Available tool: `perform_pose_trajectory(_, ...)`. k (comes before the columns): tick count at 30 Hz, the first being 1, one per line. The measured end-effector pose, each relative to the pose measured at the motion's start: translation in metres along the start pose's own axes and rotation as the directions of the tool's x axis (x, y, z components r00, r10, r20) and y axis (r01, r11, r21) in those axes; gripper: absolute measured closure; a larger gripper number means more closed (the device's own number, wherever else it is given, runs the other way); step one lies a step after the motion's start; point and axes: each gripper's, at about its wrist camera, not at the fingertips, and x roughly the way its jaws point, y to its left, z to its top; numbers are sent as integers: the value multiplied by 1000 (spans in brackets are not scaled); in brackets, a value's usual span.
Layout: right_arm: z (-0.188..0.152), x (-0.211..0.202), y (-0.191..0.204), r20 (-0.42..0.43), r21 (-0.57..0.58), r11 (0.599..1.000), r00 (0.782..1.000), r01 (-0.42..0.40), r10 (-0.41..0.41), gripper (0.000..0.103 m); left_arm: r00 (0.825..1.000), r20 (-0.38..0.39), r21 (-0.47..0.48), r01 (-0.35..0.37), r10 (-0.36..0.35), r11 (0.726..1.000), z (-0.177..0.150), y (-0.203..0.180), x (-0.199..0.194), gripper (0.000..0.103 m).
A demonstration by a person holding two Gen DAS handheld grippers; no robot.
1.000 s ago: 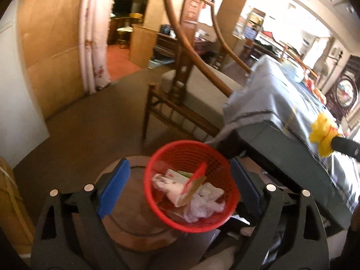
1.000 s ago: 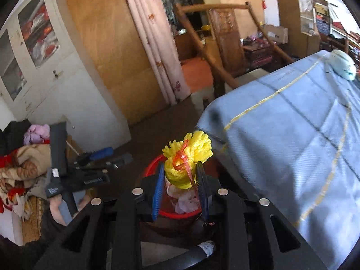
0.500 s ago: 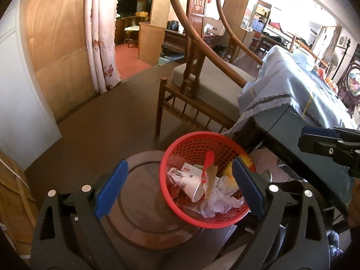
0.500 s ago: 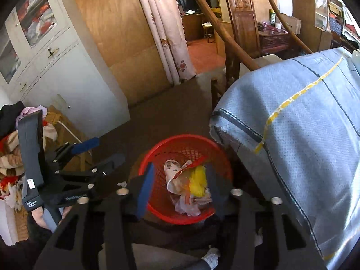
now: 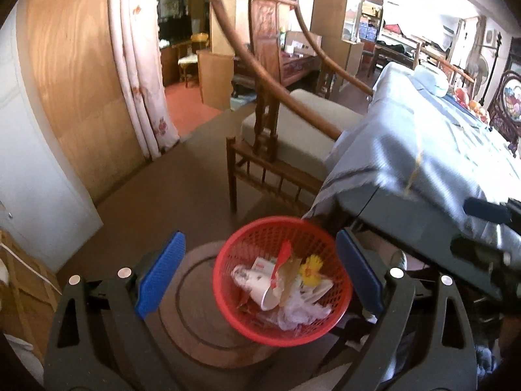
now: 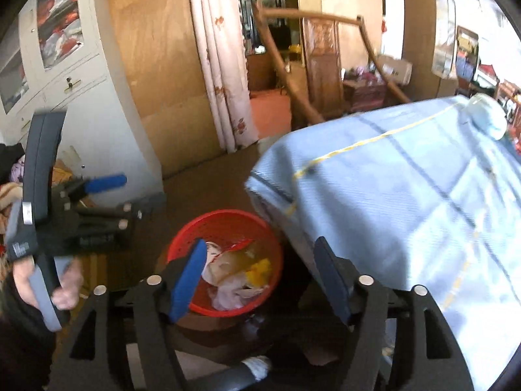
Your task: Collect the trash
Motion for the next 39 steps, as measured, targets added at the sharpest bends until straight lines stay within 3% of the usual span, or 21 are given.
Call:
perform_pose_trajectory(6, -17, -33, -26, 72, -6, 1000, 997, 27, -26, 26, 996, 62, 46, -61, 58, 997, 24, -47, -25, 12)
perform_pose_trajectory(11, -32, -61, -60, 115, 57, 998, 993, -35, 28, 25, 992, 100, 76, -89, 81, 993, 33, -90, -50, 12)
perform_pose_trajectory(19, -46, -103, -85, 210, 63, 986, 968, -151, 135, 22, 974, 136, 50, -190, 181, 981, 17, -128, -95, 10)
perform_pose_trajectory(25, -52, -126, -78, 264, 60, 983, 953, -171, 150, 22, 957, 206, 50, -221, 206, 974, 1, -139, -128, 9)
perform_pose_trajectory(31, -56, -151, -60, 313, 71, 991, 946, -116, 88, 21, 949, 275, 52, -177, 156, 983, -12, -131, -155, 9)
perform_pose_trajectory(33, -58, -160, -54, 331, 78, 993, 942, -91, 61, 15, 945, 295, 36, -161, 144, 986, -13, -125, -166, 9)
perform_pose_trajectory(36, -61, -178, -48, 369, 95, 994, 929, -50, 12, 5, 940, 330, -8, -93, 91, 996, -10, -116, -184, 7)
perform_pose_trajectory(39, -65, -194, -44, 410, 126, 992, 910, 7, -58, 5, 941, 336, -52, -19, 36, 998, -13, -113, -191, 7)
